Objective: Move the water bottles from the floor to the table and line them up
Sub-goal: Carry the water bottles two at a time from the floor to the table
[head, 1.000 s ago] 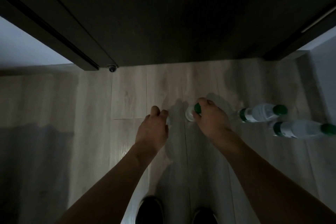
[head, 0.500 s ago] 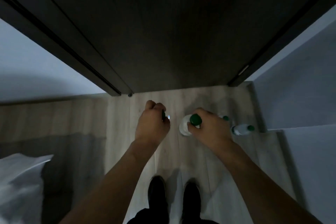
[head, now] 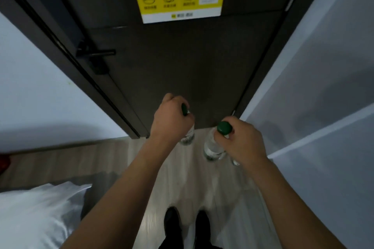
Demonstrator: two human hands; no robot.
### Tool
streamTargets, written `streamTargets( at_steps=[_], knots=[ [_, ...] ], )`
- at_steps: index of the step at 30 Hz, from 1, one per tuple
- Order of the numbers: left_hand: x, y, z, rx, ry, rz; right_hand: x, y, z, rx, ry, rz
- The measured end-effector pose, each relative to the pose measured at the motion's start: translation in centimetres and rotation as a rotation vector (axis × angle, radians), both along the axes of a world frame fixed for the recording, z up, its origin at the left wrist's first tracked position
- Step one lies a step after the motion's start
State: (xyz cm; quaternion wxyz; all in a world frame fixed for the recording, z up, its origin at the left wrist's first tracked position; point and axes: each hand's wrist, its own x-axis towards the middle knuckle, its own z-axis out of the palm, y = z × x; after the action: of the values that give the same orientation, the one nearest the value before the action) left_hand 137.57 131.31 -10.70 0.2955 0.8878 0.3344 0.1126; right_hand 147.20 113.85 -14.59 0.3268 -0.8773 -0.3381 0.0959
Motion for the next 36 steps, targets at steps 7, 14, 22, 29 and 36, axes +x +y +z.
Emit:
streamTargets(
  at_steps=[7,14,22,29,36],
  knots=[
    [1.1,-3.5,2.4,0.001,-0.048,-0.072,0.5,-4.2,1.0,-0.031,-0.017,-0.110],
    [4.4,-4.9,2.6,-0.008,-0.069,-0.214,1.1,-6.9,1.5,-0.043,-0.017,-0.280],
    [10.4,-6.9,2.6,-0.055,-0.082,-0.564,0.8,-9.8,2.5,-0.073,0.019,-0.684],
    [13.6,-13.1,2.8,-0.060,-0.076,-0.872,-2.8,-14.6,3.6,-0.103,-0.038,-1.050],
    [11.5,-23.2,3.7,-0.066,-0.094,-1.194,-10.6,-21.4,4.6,-0.123,-0.076,-1.376]
  ],
)
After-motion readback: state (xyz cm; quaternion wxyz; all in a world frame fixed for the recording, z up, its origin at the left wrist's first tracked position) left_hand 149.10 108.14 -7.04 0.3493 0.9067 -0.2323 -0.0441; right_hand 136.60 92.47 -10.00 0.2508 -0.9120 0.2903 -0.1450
